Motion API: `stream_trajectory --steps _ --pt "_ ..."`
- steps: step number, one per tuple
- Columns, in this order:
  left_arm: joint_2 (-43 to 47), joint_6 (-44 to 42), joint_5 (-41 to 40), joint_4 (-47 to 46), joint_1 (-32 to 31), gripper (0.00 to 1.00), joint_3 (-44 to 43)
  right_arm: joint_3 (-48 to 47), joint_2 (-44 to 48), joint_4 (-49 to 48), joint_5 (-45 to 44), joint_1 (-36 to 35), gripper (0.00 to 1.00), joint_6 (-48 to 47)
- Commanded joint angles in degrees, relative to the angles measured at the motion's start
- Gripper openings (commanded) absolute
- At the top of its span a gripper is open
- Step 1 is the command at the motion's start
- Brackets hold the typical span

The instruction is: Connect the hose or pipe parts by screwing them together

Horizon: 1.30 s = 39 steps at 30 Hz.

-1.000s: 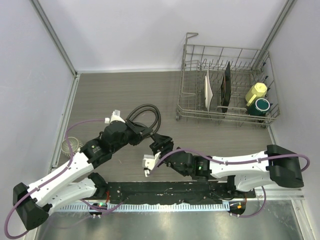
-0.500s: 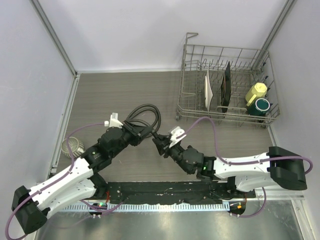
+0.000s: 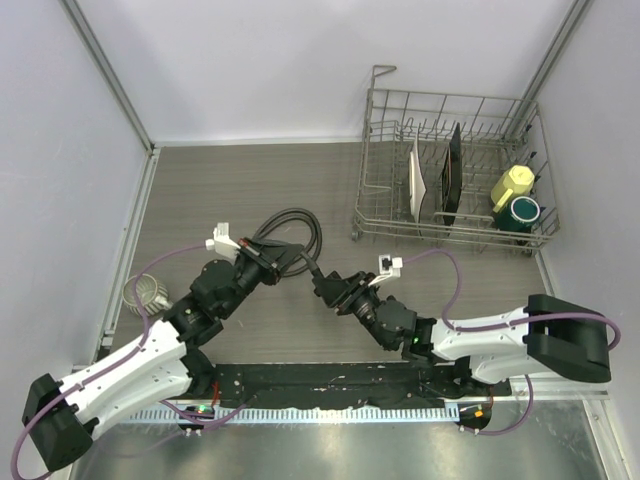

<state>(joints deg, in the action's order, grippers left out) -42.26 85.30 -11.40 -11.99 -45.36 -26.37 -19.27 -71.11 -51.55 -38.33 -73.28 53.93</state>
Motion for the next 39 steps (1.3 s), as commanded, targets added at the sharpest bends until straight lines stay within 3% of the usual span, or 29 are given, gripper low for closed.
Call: stream_trajectory --steps 1,3,4,7,13,20,24,29,39 --pt "1.04 -0.22 -1.26 0.11 0.1 0.04 -0.43 -1.47 4.65 -5.42 -2.8 0.5 0.01 -2.41" --pt "2.44 -0.22 -1.26 4.14 0.01 0.26 -0.87 -2.0 6.42 -3.57 -2.72 1.11 0.01 -5.92" --pt "2.79 -0.13 -1.26 5.47 0.01 0.52 -1.57 -2.26 7.99 -2.34 -2.63 1.47 0.01 -7.34" --pt "4.55 -0.13 -0.47 9.52 0.01 0.75 -2.63 -2.88 10.63 0.3 -2.46 2.08 0.01 -9.19" --pt "3.77 1.63 1.37 10.41 0.01 0.88 -3.42 -2.88 13.19 2.24 -1.67 2.26 0.01 -9.38" --pt "-2.55 -2.15 5.24 7.96 0.01 0.92 -6.5 -4.37 12.23 3.47 2.99 2.26 0.01 -7.0" --pt "-4.67 -3.21 6.39 3.9 0.01 0.82 -5.89 -4.64 11.52 4.44 5.98 2.26 0.01 -5.95" --pt "-6.17 -3.65 8.06 3.56 0.01 0.78 -5.45 -4.02 12.22 4.44 8.88 2.26 0.01 -3.84" --pt "-7.4 -3.12 9.29 2.93 0.01 0.56 -6.32 -5.26 11.87 7.69 9.93 3.57 0.01 -4.37"
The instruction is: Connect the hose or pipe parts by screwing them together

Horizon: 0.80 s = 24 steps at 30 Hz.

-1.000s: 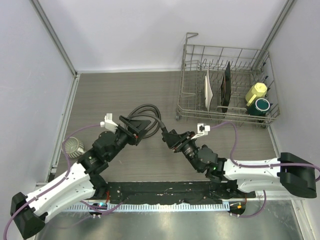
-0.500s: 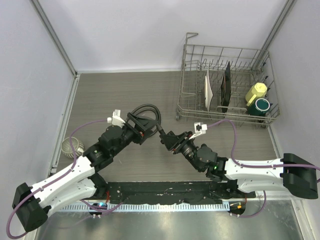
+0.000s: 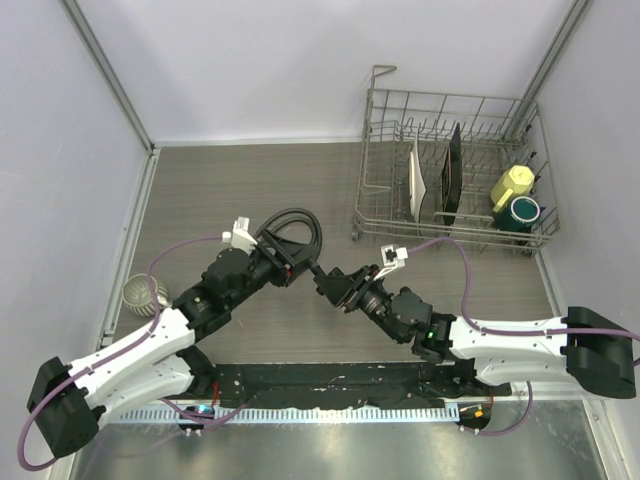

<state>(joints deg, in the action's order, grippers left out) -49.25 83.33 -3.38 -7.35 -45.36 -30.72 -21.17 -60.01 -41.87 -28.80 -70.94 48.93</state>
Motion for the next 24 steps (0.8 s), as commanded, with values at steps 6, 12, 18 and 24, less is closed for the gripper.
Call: stream_trajectory --steps 6,12,18,24 --pt "-2.51 -1.06 3.2 1.12 0.01 0.37 -2.94 -2.21 1.03 -4.62 1.81 3.08 0.01 2.75" --pt "-3.04 1.13 3.2 1.82 0.01 0.0 -3.12 -4.57 4.18 5.28 4.0 4.05 0.4 -1.71" --pt "-3.04 -3.08 -0.84 12.96 0.01 0.0 -7.77 -16.44 13.15 37.79 5.68 4.23 0.83 -25.21" --pt "-3.65 -2.56 0.12 14.99 0.01 0.0 -10.23 -24.96 19.23 54.16 13.67 4.31 0.83 -55.29"
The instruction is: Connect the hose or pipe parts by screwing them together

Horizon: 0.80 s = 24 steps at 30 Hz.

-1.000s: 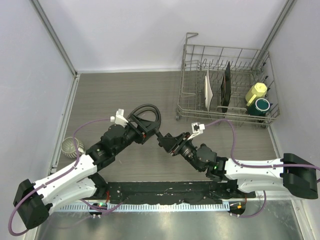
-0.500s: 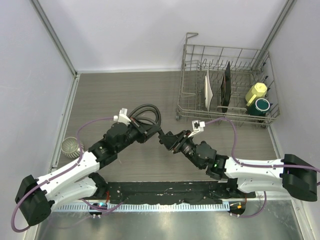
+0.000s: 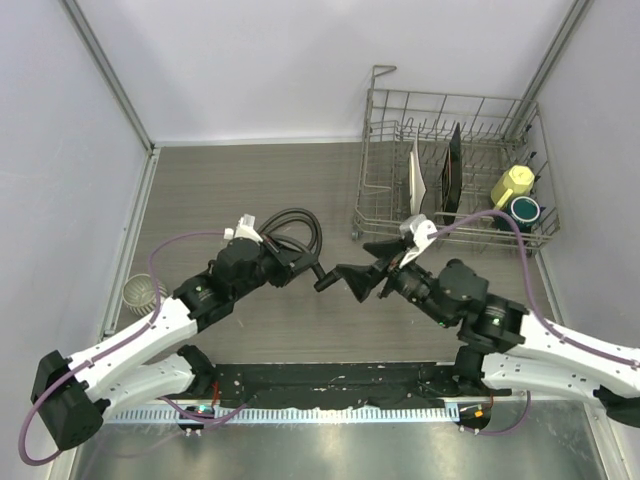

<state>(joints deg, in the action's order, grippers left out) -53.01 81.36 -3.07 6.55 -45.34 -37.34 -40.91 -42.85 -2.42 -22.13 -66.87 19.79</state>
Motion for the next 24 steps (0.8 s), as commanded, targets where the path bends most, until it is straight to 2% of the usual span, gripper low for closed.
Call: stream_trajectory --steps 1,3,4,7,10,11,12,18,23,24 --pt "0.02 -0.33 -0.01 1.45 -0.01 0.0 -4.22 -7.15 1.72 15.68 7.27 0.16 0.83 -35.78" --pt "-0.16 0.98 0.26 3.2 -0.01 0.0 -4.93 -9.44 -0.91 18.75 8.76 0.16 0.83 -45.23" --pt "-0.42 1.25 0.35 3.47 -0.01 0.0 -5.63 -11.28 -1.96 19.81 9.38 -0.1 0.83 -54.85" --pt "-1.12 2.31 0.52 7.06 -0.01 0.0 -8.17 -13.06 -6.45 22.46 10.01 -3.43 0.83 -70.0" --pt "-2.0 2.57 -0.18 11.99 -0.01 0.0 -11.42 -9.31 -8.47 17.64 1.33 -10.46 0.84 -78.83" --pt "-2.27 2.75 -0.44 14.78 -0.01 0.0 -12.22 -7.98 -8.74 14.92 -0.79 -12.47 0.86 -85.03" --pt "-2.27 2.84 -0.71 15.68 -0.01 0.0 -13.36 -6.22 -9.09 13.68 -4.12 -14.76 0.87 -86.92" --pt "-1.57 5.82 -0.45 14.99 -0.01 0.0 -12.49 -5.59 -14.0 12.17 -4.14 -16.01 0.87 -90.28" --pt "-1.48 7.93 2.27 12.89 -0.01 0.0 -11.62 -2.34 -19.98 0.77 -8.71 -15.92 0.83 -94.49" --pt "-0.96 9.07 2.45 12.44 -0.01 0.0 -10.83 -2.86 -21.56 1.09 -10.02 -15.92 0.81 -95.19"
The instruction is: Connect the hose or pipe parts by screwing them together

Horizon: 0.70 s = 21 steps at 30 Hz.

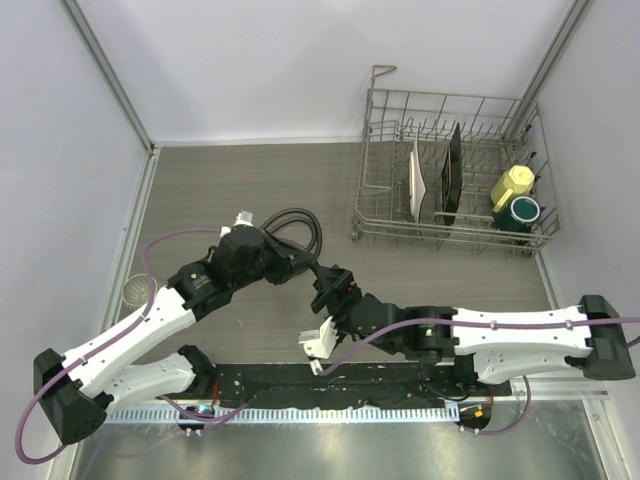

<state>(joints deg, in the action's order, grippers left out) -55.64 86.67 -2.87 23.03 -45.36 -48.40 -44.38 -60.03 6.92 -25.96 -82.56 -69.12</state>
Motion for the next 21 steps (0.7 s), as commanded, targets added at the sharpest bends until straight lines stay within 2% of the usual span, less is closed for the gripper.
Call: stream_trajectory --steps 1,3,4,5,6,7,10,11,13,14,17,18,20,21 --pt "2.02 4.2 2.26 -4.3 0.01 0.0 0.59 0.18 -6.92 -7.28 -8.91 -0.23 0.71 -6.37" --pt "3.07 4.38 1.38 -4.57 0.01 0.0 1.03 -0.44 -8.78 -8.31 -11.13 -0.32 0.6 -4.54" --pt "3.51 4.21 1.21 -4.57 0.01 0.0 1.12 -0.27 -9.05 -11.11 -11.31 -0.32 0.44 -1.66" --pt "3.95 3.77 0.68 -5.53 0.01 0.0 1.38 0.25 -8.88 -13.49 -12.01 -0.32 0.38 -0.15" --pt "4.48 3.16 -0.19 -6.32 0.01 0.0 2.16 1.83 -8.7 -16.29 -12.27 -0.32 0.34 1.43" --pt "5.44 2.98 -0.64 -7.11 0.01 0.0 2.69 2.36 -8.35 -20.06 -12.28 -0.32 0.27 6.84" --pt "8.16 3.32 -2.31 -11.94 0.01 0.0 6.12 3.86 -7.3 -28.5 -14.47 0.82 0.15 20.28" --pt "8.87 3.67 -2.75 -15.43 0.01 0.0 7.17 3.78 -7.21 -28.54 -14.56 1.61 0.13 31.83" --pt "10.19 4.73 -3.54 -17.83 0.01 0.0 9.64 3.16 -6.94 -26.88 -13.86 4.07 0.08 43.49" --pt "10.28 4.56 -3.8 -18.97 0.01 0.0 9.99 3.16 -7.03 -27.04 -14.38 4.77 0.06 54.94" --pt "10.46 3.94 -4.51 -22.13 0.01 0.0 11.05 5.0 -6.59 -29.06 -11.41 7.33 0.02 68.99" --pt "10.55 3.85 -4.6 -22.76 0.01 0.0 12.27 6.57 -6.16 -30.28 -10.53 7.68 0.02 77.56" --pt "10.46 3.94 -5.3 -27.57 0.01 0.0 13.24 7.9 -5.71 -33.37 -9.99 9.0 0.05 86.31" --pt "10.64 3.77 -5.65 -28.64 0.01 0.0 13.94 8.69 -5.54 -33.89 -9.73 9.26 0.06 94.53"
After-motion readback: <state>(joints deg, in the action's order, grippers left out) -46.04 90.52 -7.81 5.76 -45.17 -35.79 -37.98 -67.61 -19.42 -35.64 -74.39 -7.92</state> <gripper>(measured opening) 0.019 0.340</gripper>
